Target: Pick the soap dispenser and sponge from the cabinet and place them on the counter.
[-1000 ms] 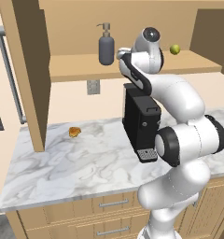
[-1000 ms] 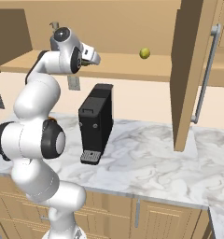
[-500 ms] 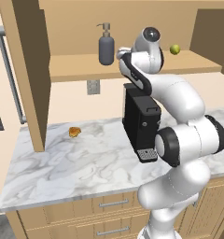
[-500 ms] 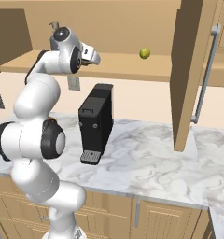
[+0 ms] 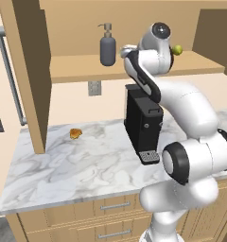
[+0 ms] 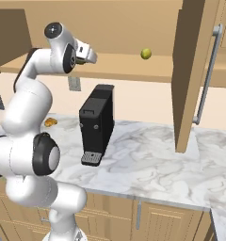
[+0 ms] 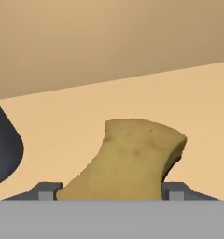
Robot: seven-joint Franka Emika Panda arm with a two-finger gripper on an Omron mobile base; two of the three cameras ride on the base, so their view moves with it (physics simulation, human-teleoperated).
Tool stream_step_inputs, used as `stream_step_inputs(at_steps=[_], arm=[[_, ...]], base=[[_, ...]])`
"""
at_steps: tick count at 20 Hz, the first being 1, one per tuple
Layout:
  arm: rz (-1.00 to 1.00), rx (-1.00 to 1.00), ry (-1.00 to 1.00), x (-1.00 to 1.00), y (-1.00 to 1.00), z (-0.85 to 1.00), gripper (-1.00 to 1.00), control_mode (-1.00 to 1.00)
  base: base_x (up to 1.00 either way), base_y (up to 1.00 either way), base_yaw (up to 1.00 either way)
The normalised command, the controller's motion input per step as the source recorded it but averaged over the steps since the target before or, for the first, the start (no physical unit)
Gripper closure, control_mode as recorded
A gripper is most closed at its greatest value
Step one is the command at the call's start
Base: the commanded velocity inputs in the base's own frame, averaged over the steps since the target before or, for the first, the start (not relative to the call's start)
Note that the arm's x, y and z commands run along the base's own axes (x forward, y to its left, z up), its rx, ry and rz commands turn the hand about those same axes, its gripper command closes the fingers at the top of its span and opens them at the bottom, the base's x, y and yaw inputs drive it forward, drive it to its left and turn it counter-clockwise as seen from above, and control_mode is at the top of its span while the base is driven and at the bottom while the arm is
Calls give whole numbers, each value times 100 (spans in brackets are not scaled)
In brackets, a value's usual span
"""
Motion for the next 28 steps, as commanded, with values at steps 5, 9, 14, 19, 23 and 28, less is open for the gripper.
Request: stream_step_inputs(at_steps=[5, 9, 14, 19, 23, 28], arm=[[2, 0, -3, -70, 1, 8, 100, -100], [3, 0, 0, -68, 7, -2, 100, -100], [5, -1, 0, -60, 15, -21, 100, -100], [8, -3, 1, -44, 21, -31, 100, -100], [10, 0, 4, -19, 19, -31, 100, -100], [13, 0, 7, 0, 14, -35, 100, -100]], base=[[0, 0, 0], [0, 0, 0], [0, 0, 0], [0, 0, 0], [0, 0, 0], [0, 0, 0]])
